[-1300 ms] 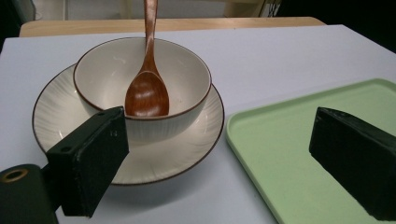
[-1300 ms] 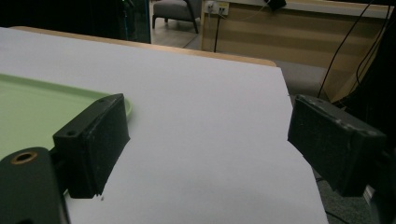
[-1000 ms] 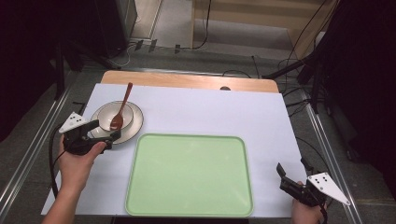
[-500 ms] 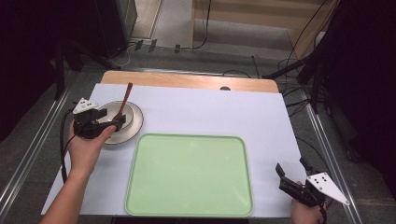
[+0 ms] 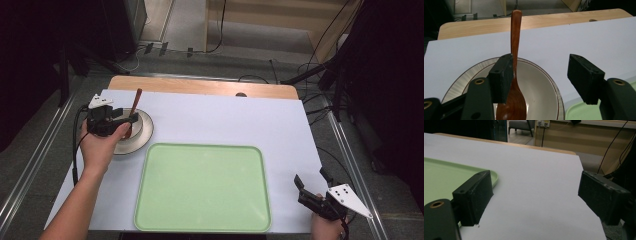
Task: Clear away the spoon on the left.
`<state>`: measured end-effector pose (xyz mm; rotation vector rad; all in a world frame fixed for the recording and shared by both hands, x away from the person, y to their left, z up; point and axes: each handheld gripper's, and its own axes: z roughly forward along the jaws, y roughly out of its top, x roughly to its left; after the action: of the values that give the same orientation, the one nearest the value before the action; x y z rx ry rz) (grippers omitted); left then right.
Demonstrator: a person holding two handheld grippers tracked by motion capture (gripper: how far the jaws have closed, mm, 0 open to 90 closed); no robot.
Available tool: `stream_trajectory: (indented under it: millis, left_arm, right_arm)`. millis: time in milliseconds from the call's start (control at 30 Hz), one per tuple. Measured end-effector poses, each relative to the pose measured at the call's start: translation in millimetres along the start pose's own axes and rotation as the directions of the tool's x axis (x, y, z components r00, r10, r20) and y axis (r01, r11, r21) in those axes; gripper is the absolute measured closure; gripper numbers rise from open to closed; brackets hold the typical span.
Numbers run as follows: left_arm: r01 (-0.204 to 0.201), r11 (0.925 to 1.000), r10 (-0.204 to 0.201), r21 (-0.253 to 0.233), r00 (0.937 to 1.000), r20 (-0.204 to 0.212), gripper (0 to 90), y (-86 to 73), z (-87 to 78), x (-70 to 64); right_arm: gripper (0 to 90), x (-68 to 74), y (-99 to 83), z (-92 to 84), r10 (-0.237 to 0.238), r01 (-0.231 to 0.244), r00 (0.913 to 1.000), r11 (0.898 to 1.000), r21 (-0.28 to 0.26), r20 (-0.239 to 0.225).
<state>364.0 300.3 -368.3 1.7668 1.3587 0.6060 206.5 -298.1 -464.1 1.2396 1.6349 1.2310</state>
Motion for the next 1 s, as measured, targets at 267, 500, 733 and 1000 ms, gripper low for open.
stream_trajectory:
  millis: [267,500,733,1000]
  left_arm:
    - [0.034,0.9990,-0.034,0.029,0.9992,0.021,47.1,8.7,12.0,7.4]
    - [0.047,0.9973,-0.047,0.056,0.9989,0.000,52.5,18.1,23.4,11.3]
    - [0.046,0.9954,-0.044,0.084,0.9987,-0.025,58.2,23.8,39.4,19.1]
    - [0.093,0.9879,-0.093,0.124,0.9957,-0.002,60.5,27.6,57.0,33.5]
  right_arm:
    - [13.2,-0.8,-0.6,0.8,-0.003,0.003,1.0000,1.000,0.002,-0.002]
    - [13.2,0.0,-0.8,1.9,-0.002,0.002,1.0000,1.000,0.006,-0.004]
    - [13.2,-0.1,-1.0,2.2,-0.007,0.007,1.0000,1.000,0.006,-0.004]
    - [13.2,-0.4,-1.7,2.6,-0.006,0.006,1.0000,1.000,0.011,-0.008]
